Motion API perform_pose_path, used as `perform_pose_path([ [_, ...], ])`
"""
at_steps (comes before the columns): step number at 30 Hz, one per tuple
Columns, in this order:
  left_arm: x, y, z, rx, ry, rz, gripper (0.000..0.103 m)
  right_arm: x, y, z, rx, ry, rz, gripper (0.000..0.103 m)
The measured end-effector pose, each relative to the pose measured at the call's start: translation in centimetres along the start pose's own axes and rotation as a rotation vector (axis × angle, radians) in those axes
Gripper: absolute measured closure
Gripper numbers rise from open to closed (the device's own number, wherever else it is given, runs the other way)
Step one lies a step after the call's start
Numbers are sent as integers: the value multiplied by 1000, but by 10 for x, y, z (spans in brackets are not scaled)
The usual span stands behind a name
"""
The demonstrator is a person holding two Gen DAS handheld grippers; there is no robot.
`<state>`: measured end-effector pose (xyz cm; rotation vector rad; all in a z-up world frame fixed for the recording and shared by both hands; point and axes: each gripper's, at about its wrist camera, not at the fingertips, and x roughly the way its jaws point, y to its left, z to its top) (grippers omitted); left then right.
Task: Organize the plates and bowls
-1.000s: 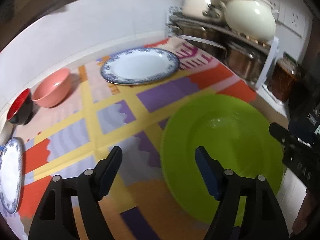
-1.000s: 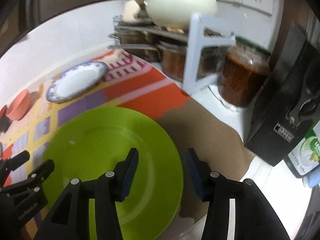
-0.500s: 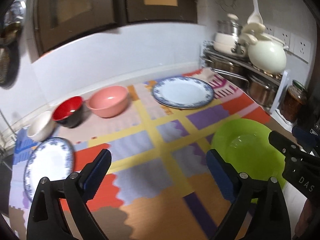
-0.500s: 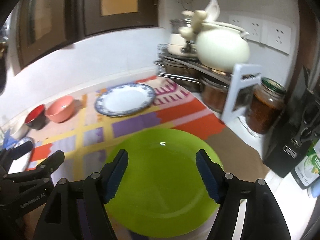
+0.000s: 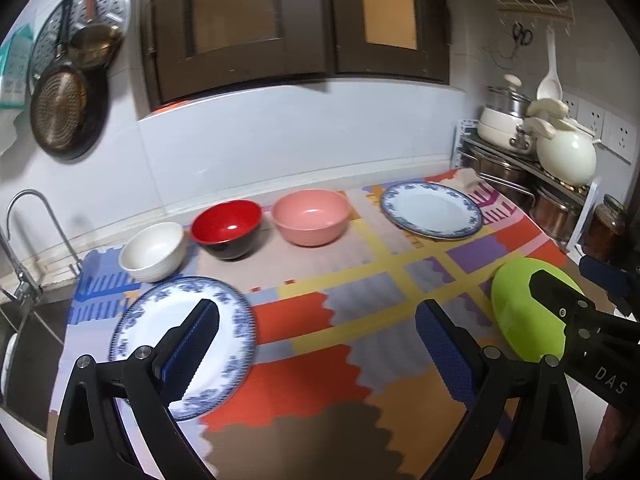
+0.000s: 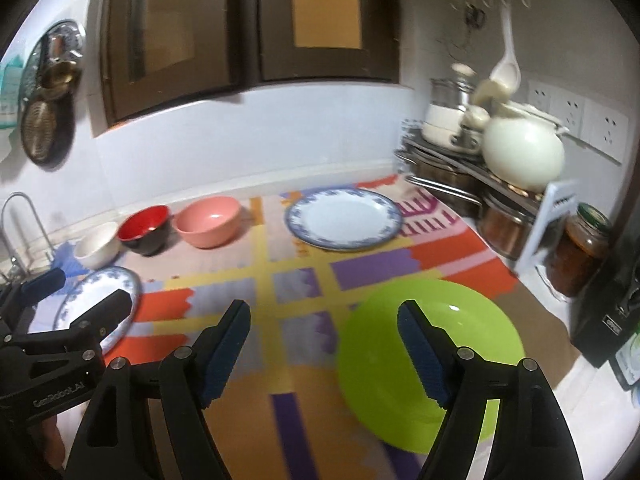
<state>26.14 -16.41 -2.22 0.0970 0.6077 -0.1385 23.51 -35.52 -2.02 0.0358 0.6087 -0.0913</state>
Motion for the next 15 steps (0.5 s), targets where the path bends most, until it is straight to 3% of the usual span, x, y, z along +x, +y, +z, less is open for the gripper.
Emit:
perform_pose_path([
  [6, -13, 45, -5, -28, -29, 74, 3, 0, 43, 6, -31, -11, 69, 26],
  [15, -17, 112, -16, -81, 1, 162, 3, 8, 113, 16, -96, -38, 176, 26],
])
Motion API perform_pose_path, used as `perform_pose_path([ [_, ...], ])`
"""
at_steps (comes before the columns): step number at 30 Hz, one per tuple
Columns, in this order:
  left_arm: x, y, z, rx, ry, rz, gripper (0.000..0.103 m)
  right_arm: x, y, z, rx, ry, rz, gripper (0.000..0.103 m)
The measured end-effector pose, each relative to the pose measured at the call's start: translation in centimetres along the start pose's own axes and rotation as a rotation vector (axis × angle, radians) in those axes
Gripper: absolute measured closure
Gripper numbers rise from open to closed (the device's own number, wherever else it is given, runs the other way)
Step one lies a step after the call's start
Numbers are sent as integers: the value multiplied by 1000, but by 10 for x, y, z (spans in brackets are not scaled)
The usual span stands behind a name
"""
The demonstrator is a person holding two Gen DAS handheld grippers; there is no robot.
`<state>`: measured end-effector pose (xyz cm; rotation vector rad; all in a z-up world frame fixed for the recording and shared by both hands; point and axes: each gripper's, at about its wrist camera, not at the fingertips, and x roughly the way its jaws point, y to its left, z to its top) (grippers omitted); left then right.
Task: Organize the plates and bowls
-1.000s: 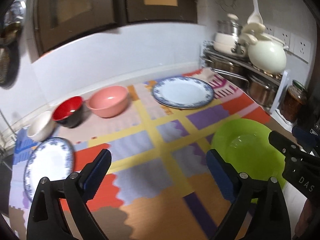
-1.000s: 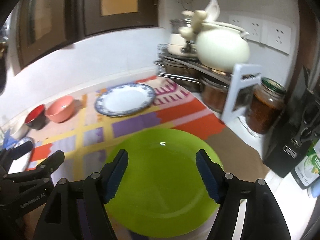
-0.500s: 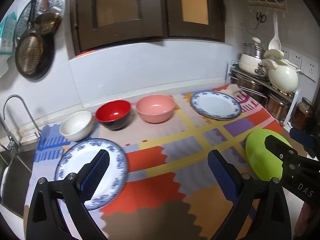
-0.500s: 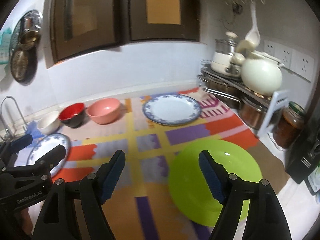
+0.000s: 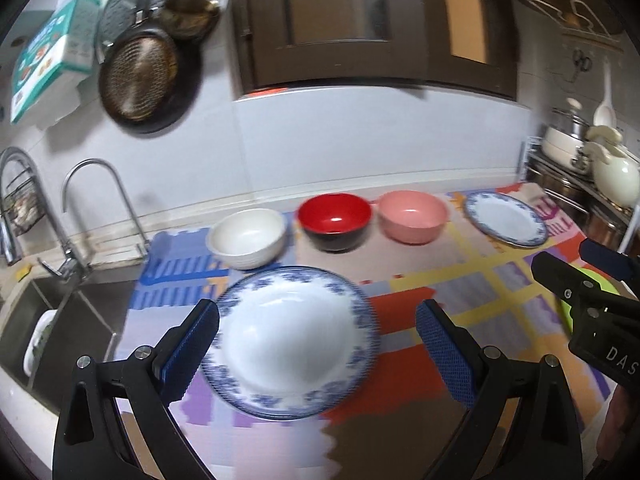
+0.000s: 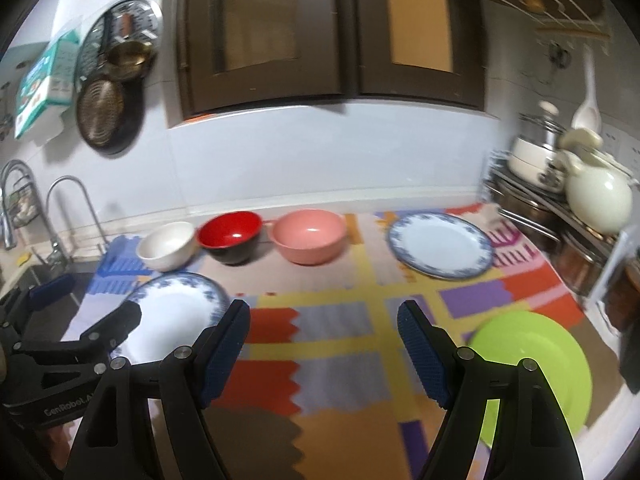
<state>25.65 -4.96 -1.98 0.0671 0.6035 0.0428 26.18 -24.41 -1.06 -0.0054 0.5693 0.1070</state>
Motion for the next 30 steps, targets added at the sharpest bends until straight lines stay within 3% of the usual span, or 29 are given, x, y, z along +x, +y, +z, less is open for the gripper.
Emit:
perform_pose_path([
  [16, 54, 90, -15, -98, 112, 113, 3, 75, 85, 4, -75, 86, 123, 26],
  [30, 112, 121, -34, -112, 236, 128, 8, 147, 115, -13, -109, 255, 108, 26],
])
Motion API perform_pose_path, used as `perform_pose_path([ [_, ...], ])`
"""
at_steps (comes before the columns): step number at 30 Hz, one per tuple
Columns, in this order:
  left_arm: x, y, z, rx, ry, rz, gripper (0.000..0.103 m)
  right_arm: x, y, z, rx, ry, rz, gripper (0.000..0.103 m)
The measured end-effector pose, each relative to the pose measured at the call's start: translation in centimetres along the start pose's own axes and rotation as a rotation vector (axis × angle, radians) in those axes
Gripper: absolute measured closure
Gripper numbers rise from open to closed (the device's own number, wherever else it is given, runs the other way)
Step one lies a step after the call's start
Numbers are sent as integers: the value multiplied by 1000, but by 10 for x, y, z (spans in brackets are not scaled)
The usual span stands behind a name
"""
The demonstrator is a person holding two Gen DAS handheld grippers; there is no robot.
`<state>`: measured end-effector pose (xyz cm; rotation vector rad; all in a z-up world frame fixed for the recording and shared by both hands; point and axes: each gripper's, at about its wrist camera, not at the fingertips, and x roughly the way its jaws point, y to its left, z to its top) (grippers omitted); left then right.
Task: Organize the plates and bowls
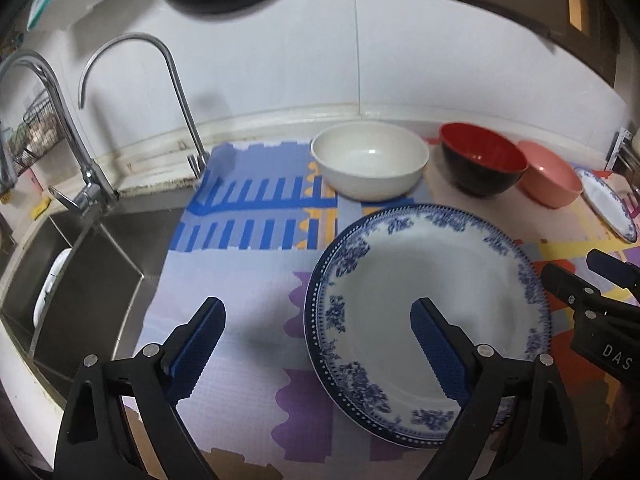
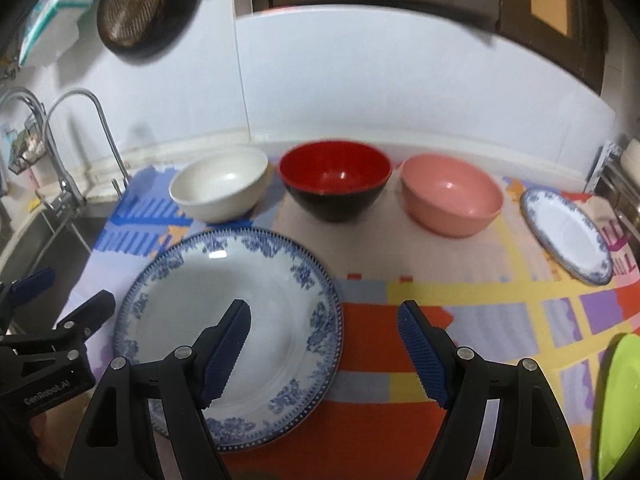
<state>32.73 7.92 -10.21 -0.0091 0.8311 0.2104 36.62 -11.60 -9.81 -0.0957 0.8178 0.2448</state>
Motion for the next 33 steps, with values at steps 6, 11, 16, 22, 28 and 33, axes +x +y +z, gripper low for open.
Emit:
perform_pose_path([
  [6, 21, 2, -3, -8, 47, -16, 17, 22, -1, -1, 17, 57, -14, 27],
  [11, 35, 2, -5, -14, 72, -36, 23, 37, 0, -3, 24, 93, -22, 28],
  [16, 47, 4, -6, -36, 110, -57, 31, 48, -3, -5, 42, 135, -17, 38],
  [22, 55, 3, -6, -36, 128, -69, 37, 55, -2, -6, 41, 155, -21, 43],
  [28, 61, 4, -6, -44, 148, -72, 43, 61, -1, -6, 40, 173, -12, 51],
  [33, 62, 4, -4, -48, 145, -80, 51, 64, 0, -5, 37, 175, -5, 55],
])
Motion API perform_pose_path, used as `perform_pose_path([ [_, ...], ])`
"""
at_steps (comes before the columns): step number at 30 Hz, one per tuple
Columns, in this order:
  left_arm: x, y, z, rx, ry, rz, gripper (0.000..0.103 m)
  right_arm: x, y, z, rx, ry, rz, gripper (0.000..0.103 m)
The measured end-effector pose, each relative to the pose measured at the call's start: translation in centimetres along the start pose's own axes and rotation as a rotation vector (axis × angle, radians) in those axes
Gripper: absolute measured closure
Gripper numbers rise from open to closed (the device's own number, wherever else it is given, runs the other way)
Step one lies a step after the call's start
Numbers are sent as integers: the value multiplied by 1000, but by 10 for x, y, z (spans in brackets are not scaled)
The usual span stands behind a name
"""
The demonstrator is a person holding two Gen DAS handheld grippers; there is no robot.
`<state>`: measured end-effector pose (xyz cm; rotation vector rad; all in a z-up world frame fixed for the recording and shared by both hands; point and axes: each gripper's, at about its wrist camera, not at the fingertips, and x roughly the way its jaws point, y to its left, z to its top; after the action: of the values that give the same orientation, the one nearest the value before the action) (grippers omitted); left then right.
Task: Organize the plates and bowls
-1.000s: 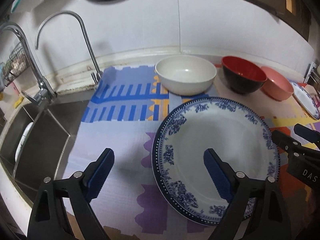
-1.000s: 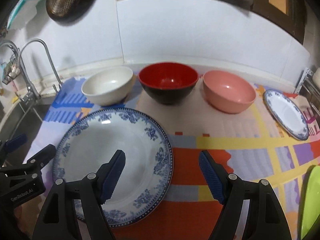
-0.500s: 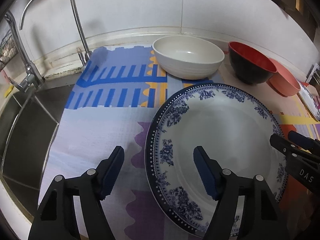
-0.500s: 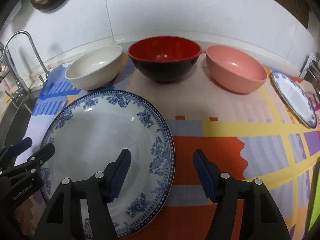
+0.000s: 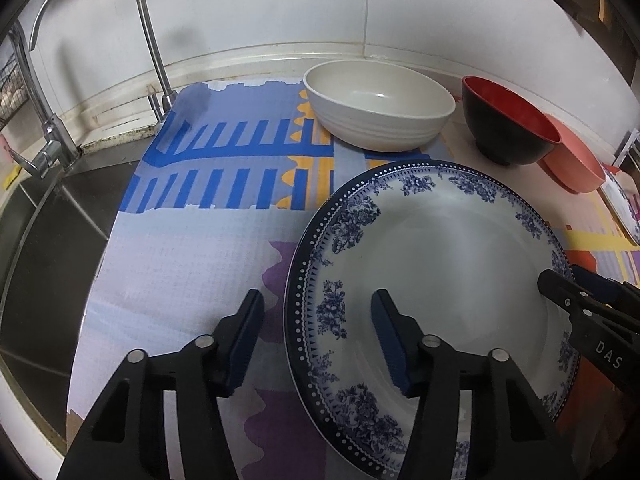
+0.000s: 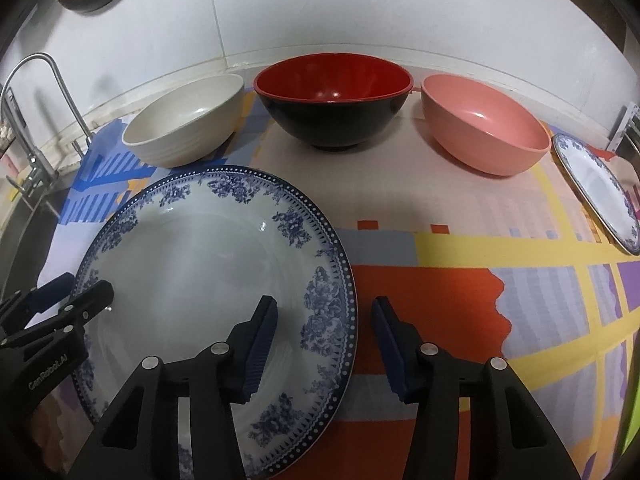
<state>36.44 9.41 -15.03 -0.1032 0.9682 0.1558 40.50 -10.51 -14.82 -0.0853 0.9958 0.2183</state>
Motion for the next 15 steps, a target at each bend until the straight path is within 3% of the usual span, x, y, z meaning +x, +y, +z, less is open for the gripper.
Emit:
perform_pose_path([
  [4, 0, -1, 1, -4, 3, -18, 62, 0, 1, 1, -7, -5, 2, 62],
  [15, -2, 0, 0, -10, 16, -12, 66, 0, 2, 1, -26, -3, 3, 66],
])
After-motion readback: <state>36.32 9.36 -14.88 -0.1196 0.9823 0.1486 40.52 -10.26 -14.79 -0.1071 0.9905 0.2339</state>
